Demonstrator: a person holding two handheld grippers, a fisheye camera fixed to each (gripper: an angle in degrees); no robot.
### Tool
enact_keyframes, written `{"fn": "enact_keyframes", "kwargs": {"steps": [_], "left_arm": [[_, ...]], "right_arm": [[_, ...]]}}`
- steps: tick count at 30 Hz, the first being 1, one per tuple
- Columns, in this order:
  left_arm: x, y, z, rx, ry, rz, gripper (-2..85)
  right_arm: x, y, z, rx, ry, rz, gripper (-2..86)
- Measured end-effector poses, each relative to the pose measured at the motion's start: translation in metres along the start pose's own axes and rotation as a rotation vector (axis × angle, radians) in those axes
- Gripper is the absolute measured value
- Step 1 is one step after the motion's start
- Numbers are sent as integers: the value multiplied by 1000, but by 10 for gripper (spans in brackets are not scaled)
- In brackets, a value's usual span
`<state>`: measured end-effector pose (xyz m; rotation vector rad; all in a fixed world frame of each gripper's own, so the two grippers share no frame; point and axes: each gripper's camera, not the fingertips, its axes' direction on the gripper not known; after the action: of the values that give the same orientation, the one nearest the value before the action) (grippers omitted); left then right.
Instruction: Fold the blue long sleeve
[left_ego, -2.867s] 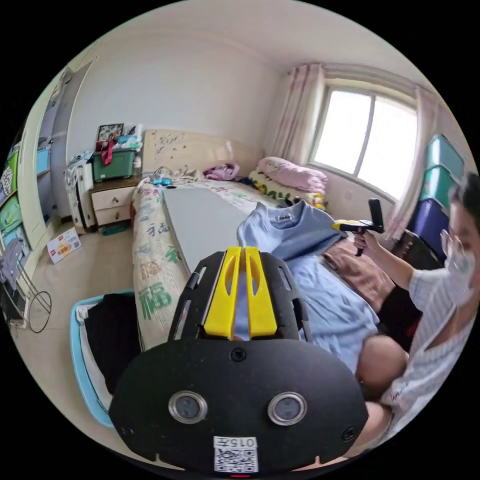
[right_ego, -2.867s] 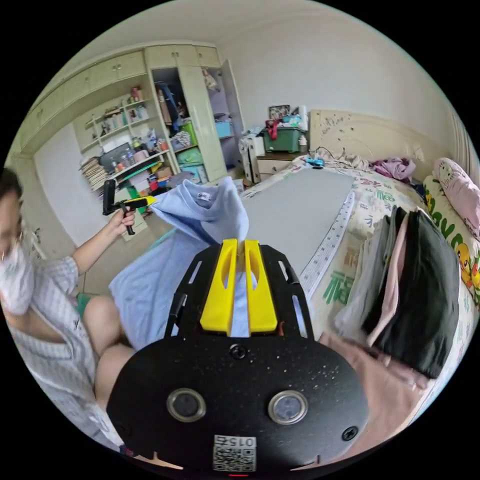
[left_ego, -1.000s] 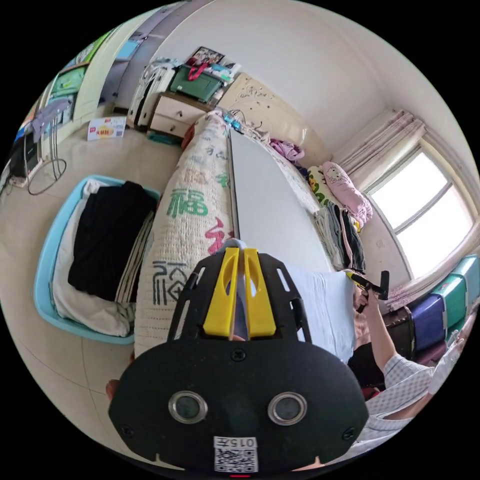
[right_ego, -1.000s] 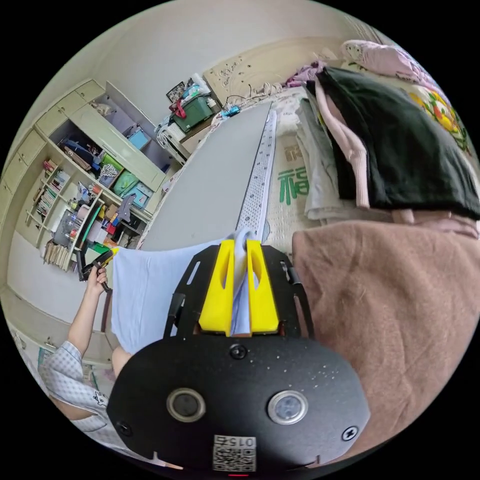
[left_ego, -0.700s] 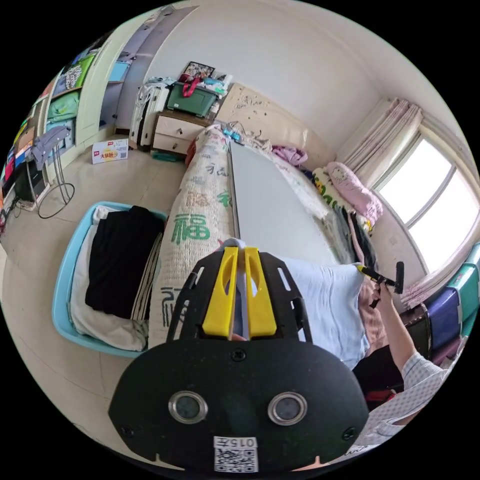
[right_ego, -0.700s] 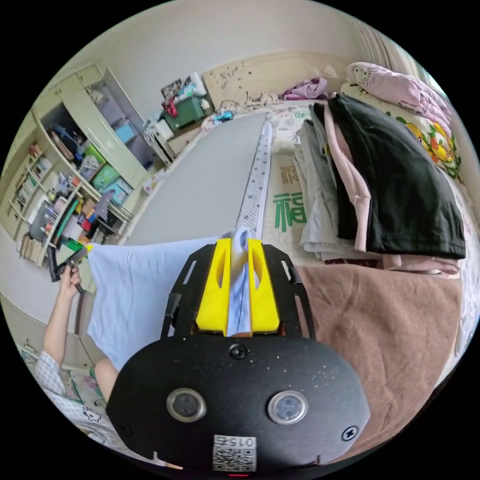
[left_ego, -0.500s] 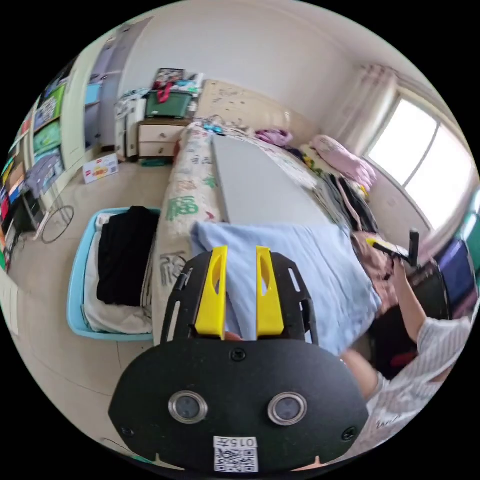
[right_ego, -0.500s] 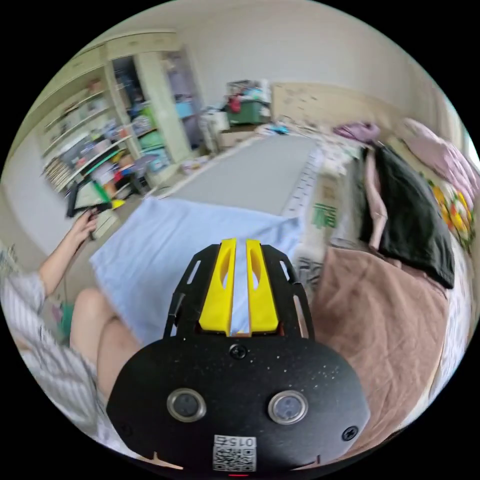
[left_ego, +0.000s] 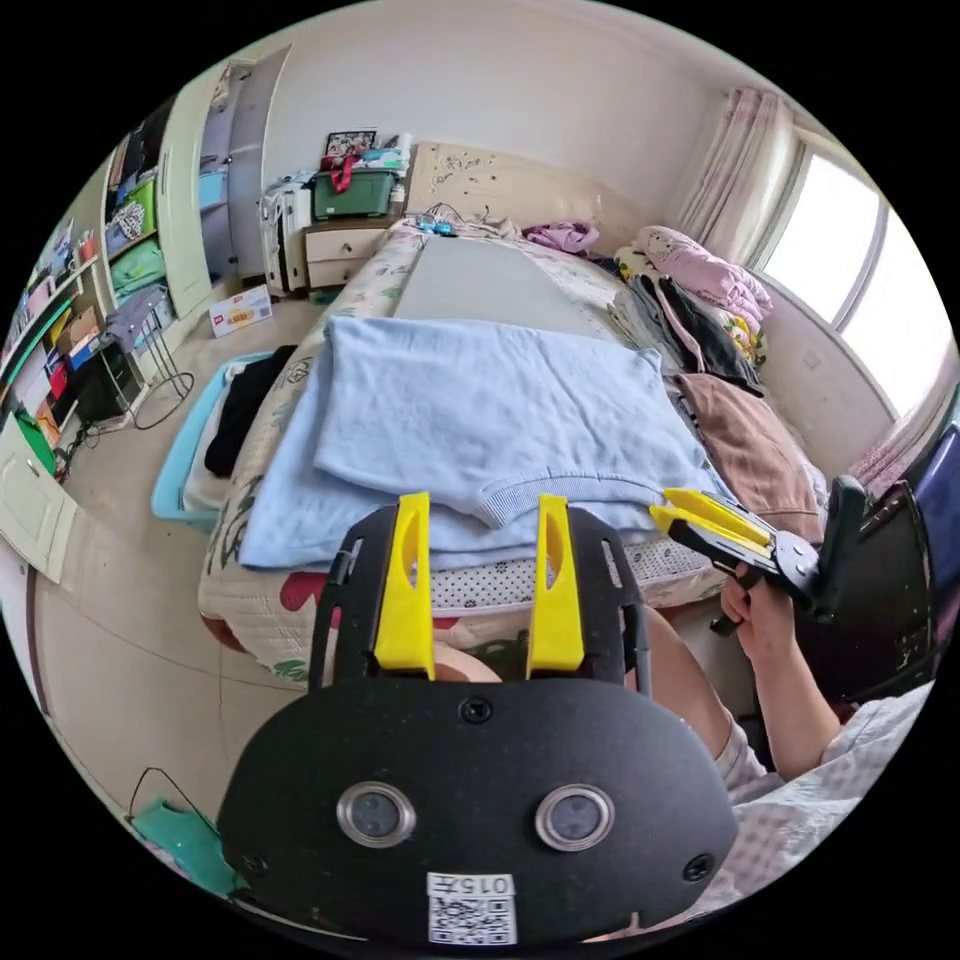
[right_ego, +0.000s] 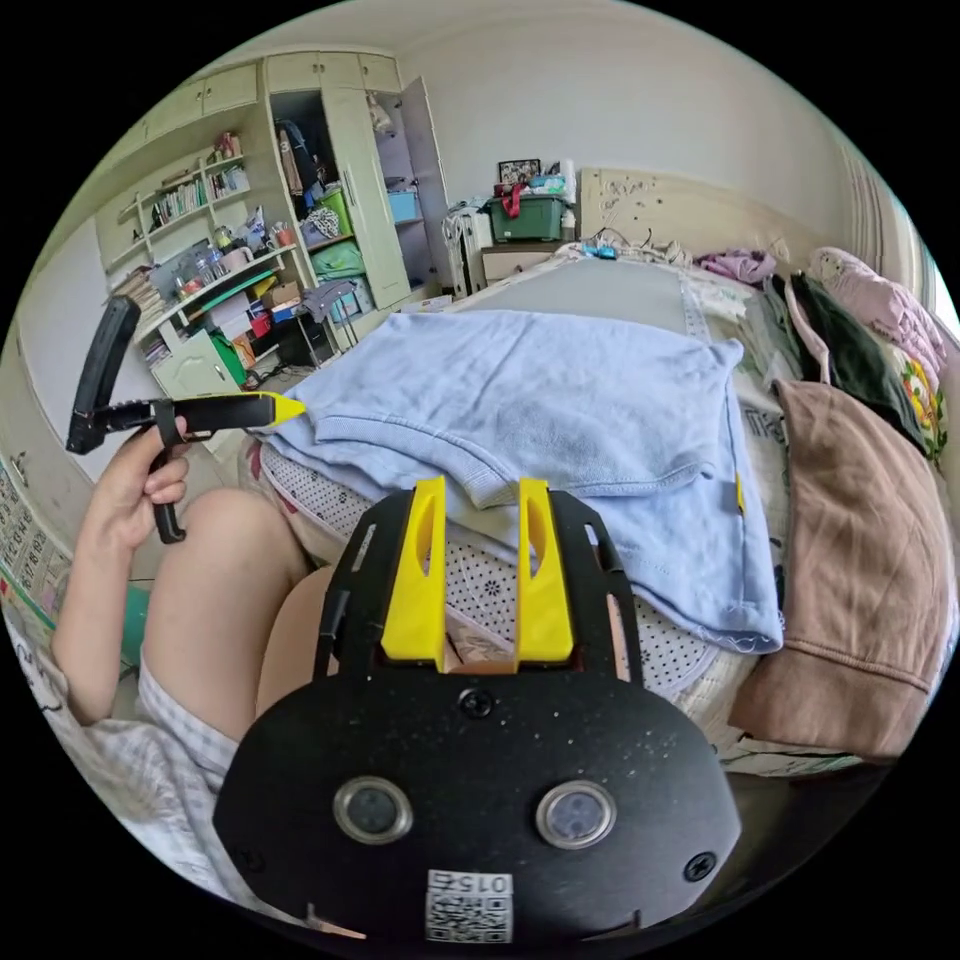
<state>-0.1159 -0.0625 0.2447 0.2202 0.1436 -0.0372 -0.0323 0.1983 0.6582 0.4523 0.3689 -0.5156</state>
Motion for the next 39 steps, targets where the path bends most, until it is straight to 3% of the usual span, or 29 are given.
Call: {"fn": "enact_keyframes", "kwargs": {"steps": [6,14,21,30,39], "left_arm": [[13,-14,49,-214,83,23,124],[28,-13,65,-212,49,-44,87],[55,-10,83,-232,19,-10,27],[86,7,86,-153,29,57,-3],[113,13,107,-128,31,123,-4]], "right_arm": [[-15,13,9,-8,98,35,30],[-40,15,20,-54,61,-25,97],[-61,5,37,-93,220,-66,52],[-75,5,3,-102,200,-133,-3],[-76,-35,-15,-268,192,-293,-7]]}}
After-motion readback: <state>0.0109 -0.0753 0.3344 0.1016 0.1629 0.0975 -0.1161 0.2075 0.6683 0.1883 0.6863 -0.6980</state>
